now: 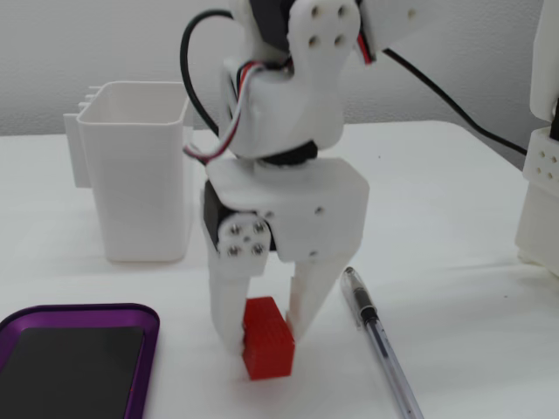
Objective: Pick up the cube and place it in the box.
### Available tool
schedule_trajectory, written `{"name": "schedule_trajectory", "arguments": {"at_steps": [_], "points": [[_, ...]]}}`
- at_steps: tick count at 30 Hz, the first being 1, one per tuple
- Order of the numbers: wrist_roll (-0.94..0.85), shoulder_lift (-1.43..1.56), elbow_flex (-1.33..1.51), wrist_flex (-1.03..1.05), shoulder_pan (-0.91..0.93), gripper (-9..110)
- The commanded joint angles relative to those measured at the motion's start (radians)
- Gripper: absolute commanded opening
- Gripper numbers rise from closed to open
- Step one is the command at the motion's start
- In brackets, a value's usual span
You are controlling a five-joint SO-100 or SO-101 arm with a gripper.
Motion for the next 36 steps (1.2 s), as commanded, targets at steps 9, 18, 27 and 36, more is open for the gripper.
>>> {"name": "schedule_trajectory", "arguments": {"at_steps": [9, 18, 27, 36], "points": [[-0.170, 0.316, -0.048, -0.341, 0.009, 0], [-0.218, 0.106, -0.020, -0.563, 0.009, 0], [-0.219, -0.040, -0.038, -0.643, 0.011, 0], [-0.221, -0.044, -0.038, -0.635, 0.032, 0]]}}
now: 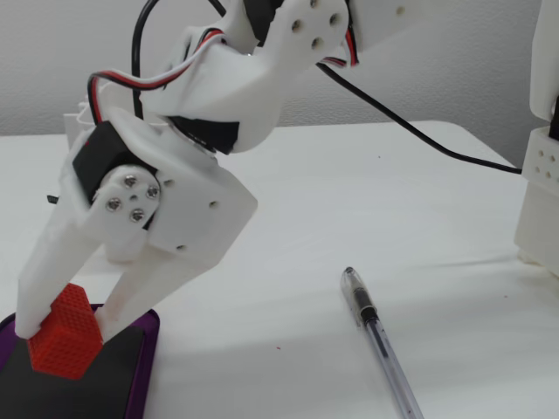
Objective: Pick up the cube and place it in the box.
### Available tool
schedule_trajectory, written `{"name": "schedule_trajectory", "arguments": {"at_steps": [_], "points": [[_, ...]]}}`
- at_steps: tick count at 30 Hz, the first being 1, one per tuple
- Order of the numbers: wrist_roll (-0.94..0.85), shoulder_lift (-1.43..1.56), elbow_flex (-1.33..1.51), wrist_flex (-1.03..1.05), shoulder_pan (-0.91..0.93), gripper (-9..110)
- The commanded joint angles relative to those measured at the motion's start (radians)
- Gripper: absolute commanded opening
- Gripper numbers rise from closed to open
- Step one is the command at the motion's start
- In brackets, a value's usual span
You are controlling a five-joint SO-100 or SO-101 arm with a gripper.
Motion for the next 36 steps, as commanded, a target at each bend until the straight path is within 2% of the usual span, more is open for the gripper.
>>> {"name": "schedule_trajectory", "arguments": {"at_steps": [1, 7, 10, 18, 27, 32, 36], "points": [[-0.006, 0.023, -0.034, -0.005, 0.003, 0], [-0.005, 0.028, -0.021, 0.000, 0.023, 10], [-0.005, 0.028, -0.032, 0.066, 0.032, 14], [0.005, 0.158, -0.029, 0.141, 0.031, 16], [0.008, 0.699, -0.002, 0.482, 0.029, 15], [0.006, 1.060, 0.219, 0.712, 0.029, 15], [0.005, 1.356, 0.543, 0.746, 0.035, 15]]}}
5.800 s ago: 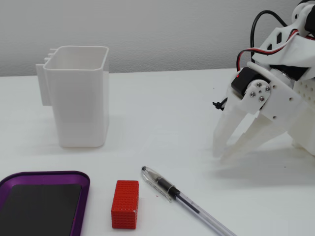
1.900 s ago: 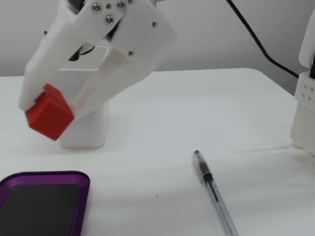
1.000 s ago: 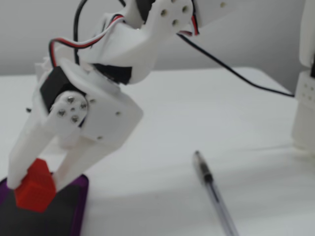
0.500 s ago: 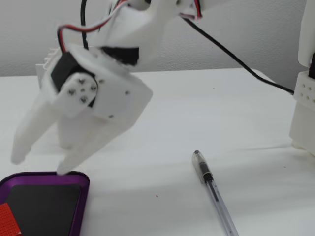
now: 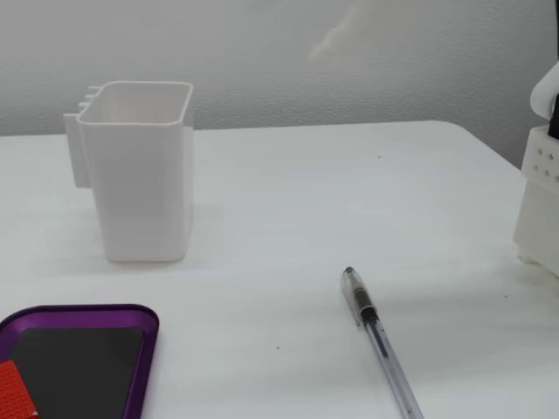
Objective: Pick up the cube and place it in the box.
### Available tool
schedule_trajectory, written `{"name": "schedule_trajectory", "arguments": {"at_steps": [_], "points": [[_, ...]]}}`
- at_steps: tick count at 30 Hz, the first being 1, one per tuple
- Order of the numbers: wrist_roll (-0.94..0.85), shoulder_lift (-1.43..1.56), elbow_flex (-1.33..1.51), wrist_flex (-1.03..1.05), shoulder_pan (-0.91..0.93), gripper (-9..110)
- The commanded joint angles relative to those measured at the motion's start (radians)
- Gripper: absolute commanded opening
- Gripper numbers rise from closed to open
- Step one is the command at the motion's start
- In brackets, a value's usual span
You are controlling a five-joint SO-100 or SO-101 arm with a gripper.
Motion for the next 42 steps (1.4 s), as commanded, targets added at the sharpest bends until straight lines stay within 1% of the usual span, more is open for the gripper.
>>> {"name": "schedule_trajectory", "arguments": {"at_steps": [1, 3, 7, 10, 12, 14, 19, 21, 23, 25, 26, 28, 42], "points": [[0.005, 0.291, 0.279, 0.020, 0.009, 15], [0.005, 0.445, 0.454, -0.002, 0.026, 15], [0.008, 0.756, 0.788, -0.091, 0.158, 16], [0.009, 0.954, 0.996, -0.109, 0.233, 16], [0.012, 1.008, 1.092, -0.101, 0.265, 16], [0.032, 0.966, 1.155, -0.075, 0.264, 16], [0.241, 0.920, 1.190, -0.054, 0.261, 15], [0.272, 0.920, 1.193, -0.055, 0.261, 15], [0.272, 0.920, 1.198, -0.057, 0.261, 10], [0.272, 0.920, 1.198, -0.055, 0.261, 0], [0.272, 0.920, 1.198, -0.055, 0.261, -1], [0.272, 0.920, 1.200, -0.057, 0.262, 1], [0.275, 0.920, 1.201, -0.055, 0.262, 0]]}}
